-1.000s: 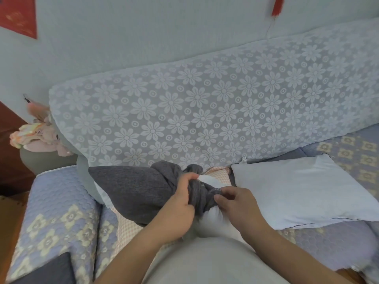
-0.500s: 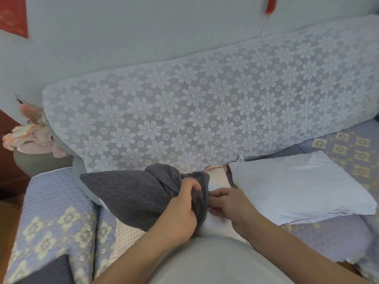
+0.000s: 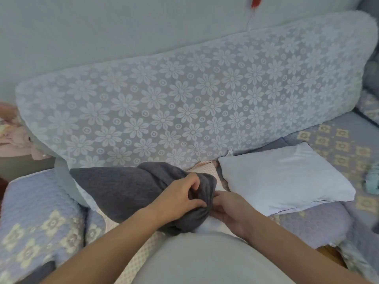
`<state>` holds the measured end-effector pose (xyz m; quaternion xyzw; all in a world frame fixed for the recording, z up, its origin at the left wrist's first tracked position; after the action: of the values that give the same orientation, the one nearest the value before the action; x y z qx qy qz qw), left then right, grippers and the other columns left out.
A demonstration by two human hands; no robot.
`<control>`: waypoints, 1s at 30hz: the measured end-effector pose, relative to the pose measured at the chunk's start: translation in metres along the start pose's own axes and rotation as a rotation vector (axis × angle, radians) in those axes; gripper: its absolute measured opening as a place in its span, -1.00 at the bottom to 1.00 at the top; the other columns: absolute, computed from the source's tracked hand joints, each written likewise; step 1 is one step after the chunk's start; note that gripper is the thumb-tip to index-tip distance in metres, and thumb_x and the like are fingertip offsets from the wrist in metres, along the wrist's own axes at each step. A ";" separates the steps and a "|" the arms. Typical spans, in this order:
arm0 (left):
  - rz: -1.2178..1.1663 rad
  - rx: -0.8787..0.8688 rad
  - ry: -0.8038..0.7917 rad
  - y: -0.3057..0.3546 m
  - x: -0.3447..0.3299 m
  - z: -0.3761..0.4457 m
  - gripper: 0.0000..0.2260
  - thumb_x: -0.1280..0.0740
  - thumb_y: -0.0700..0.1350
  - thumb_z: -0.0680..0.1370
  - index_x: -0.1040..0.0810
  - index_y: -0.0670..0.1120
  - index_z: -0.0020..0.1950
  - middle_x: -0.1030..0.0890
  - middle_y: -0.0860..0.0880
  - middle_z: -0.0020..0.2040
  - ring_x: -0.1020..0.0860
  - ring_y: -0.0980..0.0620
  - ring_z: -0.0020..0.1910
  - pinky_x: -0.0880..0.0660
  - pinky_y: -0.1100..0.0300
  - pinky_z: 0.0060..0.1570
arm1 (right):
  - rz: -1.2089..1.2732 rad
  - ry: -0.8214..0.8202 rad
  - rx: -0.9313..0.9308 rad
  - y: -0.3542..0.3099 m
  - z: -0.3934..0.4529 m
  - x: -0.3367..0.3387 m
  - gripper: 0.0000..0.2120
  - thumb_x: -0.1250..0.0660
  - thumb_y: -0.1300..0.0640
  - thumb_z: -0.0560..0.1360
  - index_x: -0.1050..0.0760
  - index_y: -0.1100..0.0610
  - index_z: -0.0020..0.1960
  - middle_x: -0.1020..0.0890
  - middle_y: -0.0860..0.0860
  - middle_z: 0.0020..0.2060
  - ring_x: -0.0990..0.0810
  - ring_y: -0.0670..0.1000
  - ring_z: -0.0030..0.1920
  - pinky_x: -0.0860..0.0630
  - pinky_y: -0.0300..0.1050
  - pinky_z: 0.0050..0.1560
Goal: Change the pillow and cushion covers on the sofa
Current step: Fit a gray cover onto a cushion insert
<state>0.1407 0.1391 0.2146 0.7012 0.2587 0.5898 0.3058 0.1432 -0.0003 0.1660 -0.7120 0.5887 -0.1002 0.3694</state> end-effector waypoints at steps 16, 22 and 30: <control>0.496 -0.315 -0.182 -0.014 -0.021 0.006 -0.83 -0.40 0.02 0.49 -0.52 0.11 0.06 -0.57 0.19 0.02 -0.48 0.19 0.10 -0.35 0.16 0.27 | 0.153 0.121 -0.098 0.022 0.013 0.006 -0.55 -0.24 0.44 0.33 -0.54 0.45 0.21 -0.65 0.33 0.07 -0.63 0.25 0.05 -0.55 0.15 0.20; 0.332 -0.179 -0.232 -0.027 -0.035 0.007 -0.53 -0.43 0.11 0.51 -0.47 0.07 0.40 -0.56 0.14 0.28 -0.45 0.17 0.27 -0.19 0.19 0.42 | 0.213 0.019 -0.095 0.021 0.010 0.002 -0.57 -0.10 0.50 0.39 -0.53 0.46 0.20 -0.62 0.39 0.12 -0.64 0.35 0.11 -0.65 0.18 0.01; -0.009 0.146 -0.105 -0.055 -0.052 -0.006 -0.56 -0.47 0.10 0.49 -0.54 0.10 0.36 -0.58 0.10 0.21 -0.48 0.05 0.27 -0.35 0.10 0.40 | 0.232 -0.062 -0.086 0.021 0.005 0.006 -0.54 -0.05 0.54 0.43 -0.49 0.44 0.26 -0.61 0.36 0.18 -0.58 0.33 0.25 -0.48 0.22 0.33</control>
<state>0.1255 0.1394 0.1399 0.7503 0.2878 0.5306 0.2697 0.1318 -0.0042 0.1467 -0.6571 0.6591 -0.0096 0.3656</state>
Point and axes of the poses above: each hand's wrist, its own z-axis towards the middle knuckle, its own x-axis out of the back of the hand, y = z × x, the point moved 8 cm from there along z, towards the middle knuckle
